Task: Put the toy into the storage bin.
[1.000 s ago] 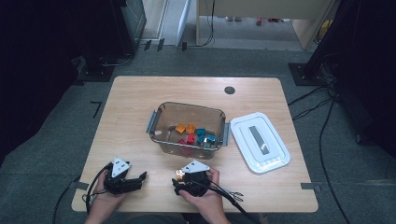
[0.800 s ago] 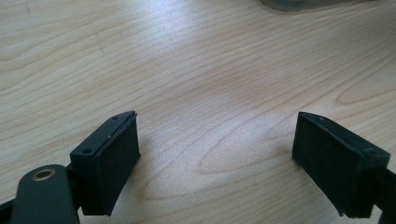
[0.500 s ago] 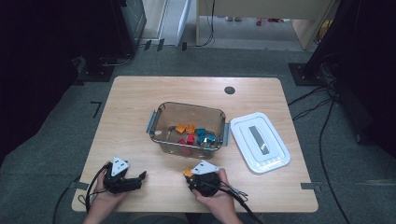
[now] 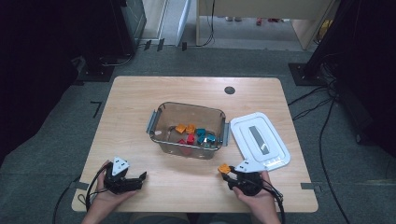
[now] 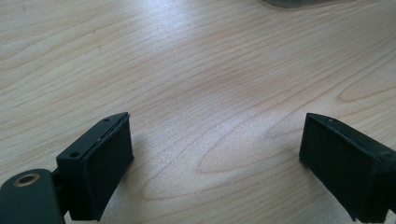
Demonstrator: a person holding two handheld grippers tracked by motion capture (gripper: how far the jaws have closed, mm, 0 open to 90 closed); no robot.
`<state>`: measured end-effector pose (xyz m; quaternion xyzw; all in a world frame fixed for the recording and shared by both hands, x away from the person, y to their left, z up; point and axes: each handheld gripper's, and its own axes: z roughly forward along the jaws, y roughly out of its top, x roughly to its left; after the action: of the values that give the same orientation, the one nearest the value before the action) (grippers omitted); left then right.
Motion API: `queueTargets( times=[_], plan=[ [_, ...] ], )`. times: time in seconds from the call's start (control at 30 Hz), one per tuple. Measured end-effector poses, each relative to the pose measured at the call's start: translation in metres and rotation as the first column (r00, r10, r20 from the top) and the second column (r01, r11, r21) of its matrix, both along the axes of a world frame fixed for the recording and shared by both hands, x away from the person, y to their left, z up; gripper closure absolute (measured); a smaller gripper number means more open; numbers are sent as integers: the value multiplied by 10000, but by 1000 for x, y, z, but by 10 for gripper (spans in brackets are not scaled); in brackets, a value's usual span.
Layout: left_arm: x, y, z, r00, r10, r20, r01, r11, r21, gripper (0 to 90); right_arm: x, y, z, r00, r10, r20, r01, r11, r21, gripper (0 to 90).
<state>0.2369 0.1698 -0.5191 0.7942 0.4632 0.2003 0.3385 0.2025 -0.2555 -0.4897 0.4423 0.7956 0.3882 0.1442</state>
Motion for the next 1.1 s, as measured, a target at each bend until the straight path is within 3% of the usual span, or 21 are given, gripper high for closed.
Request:
queueTargets(
  times=[0.23, 0.5, 0.87, 1.1],
  plan=[
    [0, 0, 0, 10000, 23, -7, -23, 10000, 6, 86, 3, -32, 11, 9988, -481, 85, 478, 9985, 277, 601],
    [1, 0, 0, 10000, -5, -26, 5, 10000, 21, 81, 1, -43, 29, 10000, 11, 19, -11, 10000, 85, 602],
    [1, 0, 0, 10000, 5, -21, -5, 10000, 10, 80, 10, -49, 86, 9978, 480, 448, -477, 9988, -65, 601],
    [1, 0, 0, 10000, -6, -32, 6, 10000, 14, 80, 33, -34, 118, 9949, 831, 570, -840, 9964, 148, 601]
  ],
)
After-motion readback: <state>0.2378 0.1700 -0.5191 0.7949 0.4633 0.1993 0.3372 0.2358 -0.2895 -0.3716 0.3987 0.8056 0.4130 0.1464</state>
